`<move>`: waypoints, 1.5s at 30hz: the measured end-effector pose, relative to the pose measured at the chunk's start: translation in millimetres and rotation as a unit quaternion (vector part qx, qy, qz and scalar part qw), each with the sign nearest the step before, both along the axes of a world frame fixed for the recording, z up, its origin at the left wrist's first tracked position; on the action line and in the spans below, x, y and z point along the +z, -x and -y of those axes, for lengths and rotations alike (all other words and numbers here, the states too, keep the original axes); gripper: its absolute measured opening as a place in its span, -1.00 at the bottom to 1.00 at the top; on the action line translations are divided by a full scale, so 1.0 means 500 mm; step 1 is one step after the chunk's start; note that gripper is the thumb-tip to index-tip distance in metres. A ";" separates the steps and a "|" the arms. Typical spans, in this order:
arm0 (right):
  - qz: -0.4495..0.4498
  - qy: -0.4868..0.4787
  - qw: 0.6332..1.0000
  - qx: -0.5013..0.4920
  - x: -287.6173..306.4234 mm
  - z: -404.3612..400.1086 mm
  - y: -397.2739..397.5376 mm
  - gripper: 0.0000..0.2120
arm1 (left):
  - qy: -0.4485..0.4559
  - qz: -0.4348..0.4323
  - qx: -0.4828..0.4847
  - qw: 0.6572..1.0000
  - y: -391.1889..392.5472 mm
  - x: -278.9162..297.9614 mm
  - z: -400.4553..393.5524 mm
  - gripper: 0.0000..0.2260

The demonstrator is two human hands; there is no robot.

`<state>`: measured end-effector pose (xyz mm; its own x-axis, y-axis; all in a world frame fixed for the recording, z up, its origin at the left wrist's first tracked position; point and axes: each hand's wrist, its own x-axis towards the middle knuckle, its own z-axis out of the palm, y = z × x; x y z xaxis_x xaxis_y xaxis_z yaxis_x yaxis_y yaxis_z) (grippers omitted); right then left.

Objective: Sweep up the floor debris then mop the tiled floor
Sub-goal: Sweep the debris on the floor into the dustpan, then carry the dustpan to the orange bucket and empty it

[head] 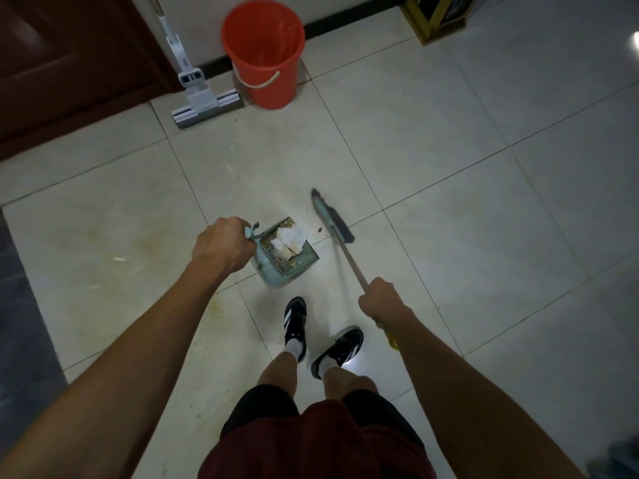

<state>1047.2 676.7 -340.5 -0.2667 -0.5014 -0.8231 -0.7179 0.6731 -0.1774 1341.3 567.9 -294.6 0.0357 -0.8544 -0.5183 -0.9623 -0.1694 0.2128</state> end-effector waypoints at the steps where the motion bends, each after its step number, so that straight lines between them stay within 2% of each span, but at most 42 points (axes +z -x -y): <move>1: 0.011 -0.008 1.000 -0.011 0.002 -0.002 -0.006 -0.81 | 0.000 0.000 -0.001 1.000 0.000 0.000 -0.001 -0.92; 4: 0.041 -0.036 0.997 -0.053 0.008 -0.007 -0.018 -0.89 | 0.002 0.003 -0.005 1.000 0.002 -0.002 -0.005 -0.91; 8: 0.099 -0.070 0.988 -0.094 0.021 -0.019 -0.017 -0.80 | 0.006 0.001 -0.003 1.000 -0.004 -0.004 -0.012 -0.91; 12: 0.111 -0.063 0.988 -0.083 0.049 -0.038 -0.003 -0.75 | 0.008 0.000 0.007 1.000 -0.014 -0.002 -0.024 -0.91; 18: 0.127 -0.041 0.973 -0.187 0.094 -0.066 0.046 -0.83 | 0.011 -0.002 0.018 1.000 -0.017 0.022 -0.044 -0.92; 33: 0.129 0.120 0.965 -0.194 0.187 -0.063 0.195 -0.79 | 0.107 -0.032 0.094 0.989 0.090 0.156 -0.071 -0.87; 40: 0.119 0.168 0.962 -0.181 0.223 0.027 0.243 -0.75 | 0.142 -0.059 0.109 0.982 0.142 0.241 -0.006 -0.92; 45: 0.114 0.180 0.958 -0.189 0.223 0.135 0.251 -0.80 | 0.173 -0.075 0.127 0.974 0.137 0.290 0.087 -0.95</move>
